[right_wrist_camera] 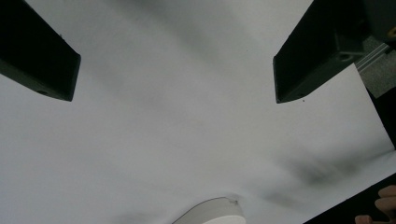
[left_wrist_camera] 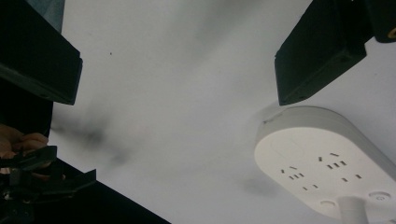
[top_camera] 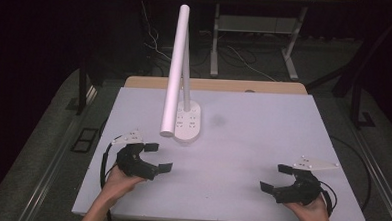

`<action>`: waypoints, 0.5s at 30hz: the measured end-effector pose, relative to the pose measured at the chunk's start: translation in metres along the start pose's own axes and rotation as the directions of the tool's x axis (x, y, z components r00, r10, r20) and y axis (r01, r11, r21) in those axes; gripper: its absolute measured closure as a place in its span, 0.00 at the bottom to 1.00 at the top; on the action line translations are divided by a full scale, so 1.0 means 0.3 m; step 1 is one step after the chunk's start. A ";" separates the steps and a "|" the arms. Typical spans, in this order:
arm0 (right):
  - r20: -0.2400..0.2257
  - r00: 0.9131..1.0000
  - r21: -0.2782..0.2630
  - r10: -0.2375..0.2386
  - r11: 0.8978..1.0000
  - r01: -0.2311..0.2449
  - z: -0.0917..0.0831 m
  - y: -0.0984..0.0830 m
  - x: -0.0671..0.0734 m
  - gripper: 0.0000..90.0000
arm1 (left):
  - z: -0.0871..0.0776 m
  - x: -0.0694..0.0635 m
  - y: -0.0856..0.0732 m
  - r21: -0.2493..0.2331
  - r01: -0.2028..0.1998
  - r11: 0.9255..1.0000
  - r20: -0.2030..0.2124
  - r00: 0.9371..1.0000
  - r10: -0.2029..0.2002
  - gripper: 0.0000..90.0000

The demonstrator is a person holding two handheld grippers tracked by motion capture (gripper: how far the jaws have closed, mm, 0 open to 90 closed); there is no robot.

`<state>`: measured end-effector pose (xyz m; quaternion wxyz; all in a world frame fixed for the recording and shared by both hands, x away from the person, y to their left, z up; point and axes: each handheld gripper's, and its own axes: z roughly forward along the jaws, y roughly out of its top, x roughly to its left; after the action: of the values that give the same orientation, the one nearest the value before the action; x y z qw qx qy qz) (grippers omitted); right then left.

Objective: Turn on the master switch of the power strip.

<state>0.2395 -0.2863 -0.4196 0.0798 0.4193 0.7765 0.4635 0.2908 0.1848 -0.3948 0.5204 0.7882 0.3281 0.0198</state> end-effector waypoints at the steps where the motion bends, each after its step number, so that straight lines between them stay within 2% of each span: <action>1: 0.000 1.000 0.000 0.000 1.000 0.000 0.000 0.000 0.000 0.00 | -0.001 0.004 0.004 0.002 -0.001 1.000 -0.002 1.000 0.001 0.00; 9: 0.002 1.000 0.003 0.006 1.000 -0.006 -0.003 -0.001 -0.002 0.00 | 0.000 0.027 0.032 0.024 -0.008 1.000 -0.016 1.000 0.009 0.00; 15: 0.008 1.000 0.001 0.005 1.000 -0.005 -0.004 -0.001 -0.004 0.00 | 0.000 0.047 0.058 0.024 0.000 1.000 -0.017 1.000 0.000 0.01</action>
<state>0.2395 -0.2882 -0.4195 0.0818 0.4231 0.7753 0.4618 0.3106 0.1882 -0.3847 0.5081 0.7942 0.3326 0.0223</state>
